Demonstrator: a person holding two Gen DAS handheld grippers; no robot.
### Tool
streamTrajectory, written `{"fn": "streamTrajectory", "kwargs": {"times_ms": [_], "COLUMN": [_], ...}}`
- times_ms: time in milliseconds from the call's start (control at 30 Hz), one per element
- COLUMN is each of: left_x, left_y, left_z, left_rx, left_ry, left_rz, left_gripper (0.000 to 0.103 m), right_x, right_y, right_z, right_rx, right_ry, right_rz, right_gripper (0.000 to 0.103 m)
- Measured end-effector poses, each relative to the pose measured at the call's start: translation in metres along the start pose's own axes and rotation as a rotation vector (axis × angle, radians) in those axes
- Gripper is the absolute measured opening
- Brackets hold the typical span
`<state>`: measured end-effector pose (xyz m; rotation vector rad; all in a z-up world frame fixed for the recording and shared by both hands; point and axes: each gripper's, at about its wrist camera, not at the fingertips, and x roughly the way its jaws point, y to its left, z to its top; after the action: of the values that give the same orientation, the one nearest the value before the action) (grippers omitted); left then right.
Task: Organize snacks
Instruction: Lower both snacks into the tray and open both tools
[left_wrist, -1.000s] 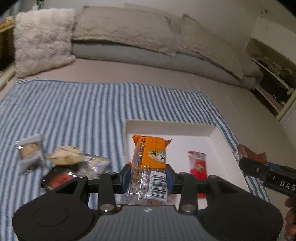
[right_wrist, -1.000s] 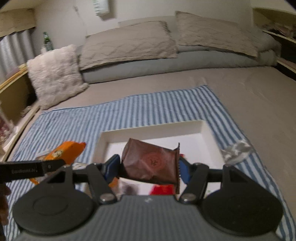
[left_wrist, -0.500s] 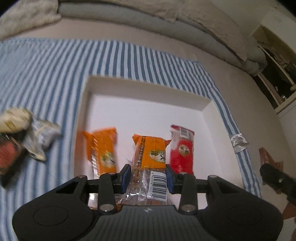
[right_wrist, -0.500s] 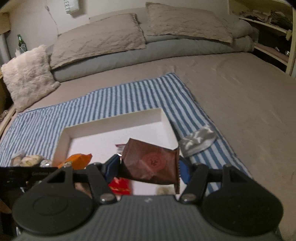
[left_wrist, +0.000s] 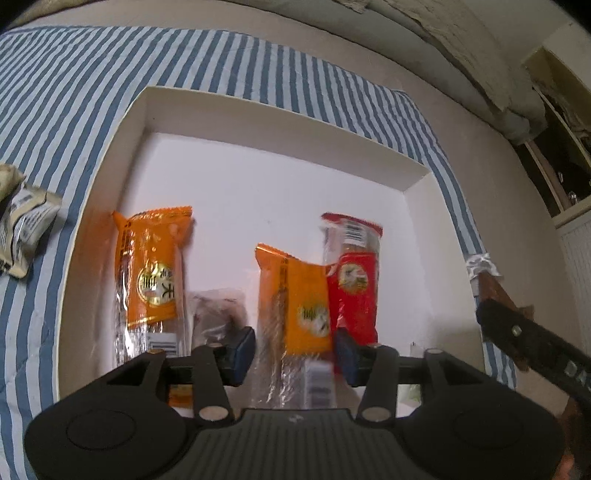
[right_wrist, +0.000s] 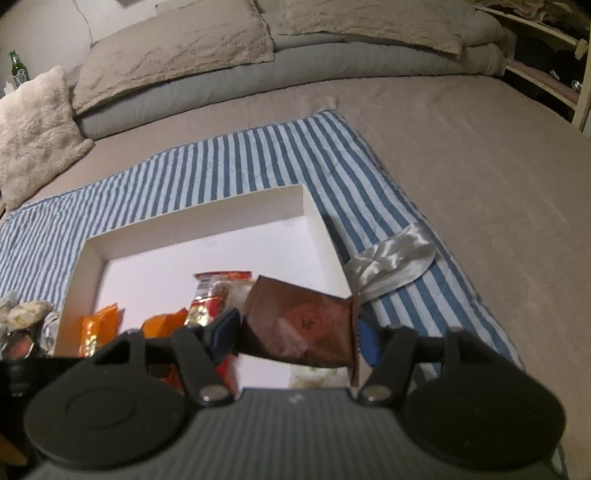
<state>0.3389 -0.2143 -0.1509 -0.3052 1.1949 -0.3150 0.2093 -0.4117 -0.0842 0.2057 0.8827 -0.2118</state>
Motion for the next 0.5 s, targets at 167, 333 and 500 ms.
{"fn": "streamTrajectory", "kwargs": {"times_ms": [167,333,500], "left_x": [0.002,0.0,-0.006], "left_y": [-0.003,-0.007,-0.015], "left_z": [0.002,0.001,-0.004], "left_rx": [0.061,0.118,0.186], "left_ry": [0.021,0.025,0.018], "left_rz": [-0.001,0.012,0.039], "left_gripper": [0.058,0.059,0.06], "right_x": [0.011,0.012,0.013], "right_y": [-0.002,-0.001,0.008], "right_z": [0.003,0.006,0.003], "right_rx": [-0.003,0.027,-0.03], "right_ry": [-0.025,-0.068,-0.029], "right_rz": [0.015,0.021,0.023], "right_gripper": [0.072,0.087,0.087]}}
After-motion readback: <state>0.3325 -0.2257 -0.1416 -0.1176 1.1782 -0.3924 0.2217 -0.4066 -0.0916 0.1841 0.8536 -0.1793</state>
